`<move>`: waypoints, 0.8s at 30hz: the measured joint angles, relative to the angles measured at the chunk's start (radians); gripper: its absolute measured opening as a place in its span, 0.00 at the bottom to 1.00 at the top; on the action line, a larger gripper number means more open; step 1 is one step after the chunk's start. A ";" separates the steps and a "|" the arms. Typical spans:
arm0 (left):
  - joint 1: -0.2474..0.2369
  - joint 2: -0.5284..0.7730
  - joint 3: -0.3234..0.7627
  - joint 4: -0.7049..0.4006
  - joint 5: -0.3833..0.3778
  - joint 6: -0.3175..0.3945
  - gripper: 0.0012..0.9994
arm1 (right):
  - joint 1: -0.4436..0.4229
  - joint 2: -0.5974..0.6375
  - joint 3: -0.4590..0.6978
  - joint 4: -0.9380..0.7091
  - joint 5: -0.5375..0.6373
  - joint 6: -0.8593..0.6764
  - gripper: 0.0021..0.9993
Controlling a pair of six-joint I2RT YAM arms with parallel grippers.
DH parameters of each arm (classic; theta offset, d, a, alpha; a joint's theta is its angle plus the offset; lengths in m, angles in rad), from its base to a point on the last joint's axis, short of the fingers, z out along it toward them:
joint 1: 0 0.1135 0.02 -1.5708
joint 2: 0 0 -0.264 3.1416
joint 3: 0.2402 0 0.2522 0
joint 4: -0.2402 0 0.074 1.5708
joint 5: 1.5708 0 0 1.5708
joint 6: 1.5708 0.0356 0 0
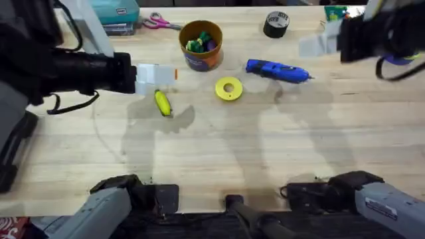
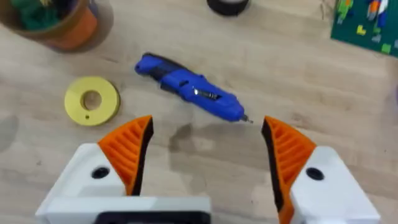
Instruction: Pick up the gripper from the table and insert it into the empty holder that is missing its gripper. Then pick up a screw, insert it into the mounting hole, and use the screwdriver to tighten it. Finally, clean up the table by picking up the vegetable and placing it into the bucket.
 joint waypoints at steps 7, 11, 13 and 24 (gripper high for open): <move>-0.084 0.088 0.002 -0.112 -0.235 -0.153 0.99 | 0.000 -0.072 -0.053 -0.014 0.000 -0.002 1.00; -0.238 0.114 0.002 -0.156 -0.461 -0.377 0.99 | 0.000 -0.071 -0.053 -0.014 0.000 -0.004 1.00; -0.286 0.130 0.002 -0.138 -0.537 -0.481 0.99 | 0.000 -0.071 -0.053 -0.014 0.000 -0.004 1.00; -0.296 0.442 0.010 0.079 -0.615 -0.719 0.99 | 0.000 -0.071 -0.053 -0.014 0.000 -0.004 1.00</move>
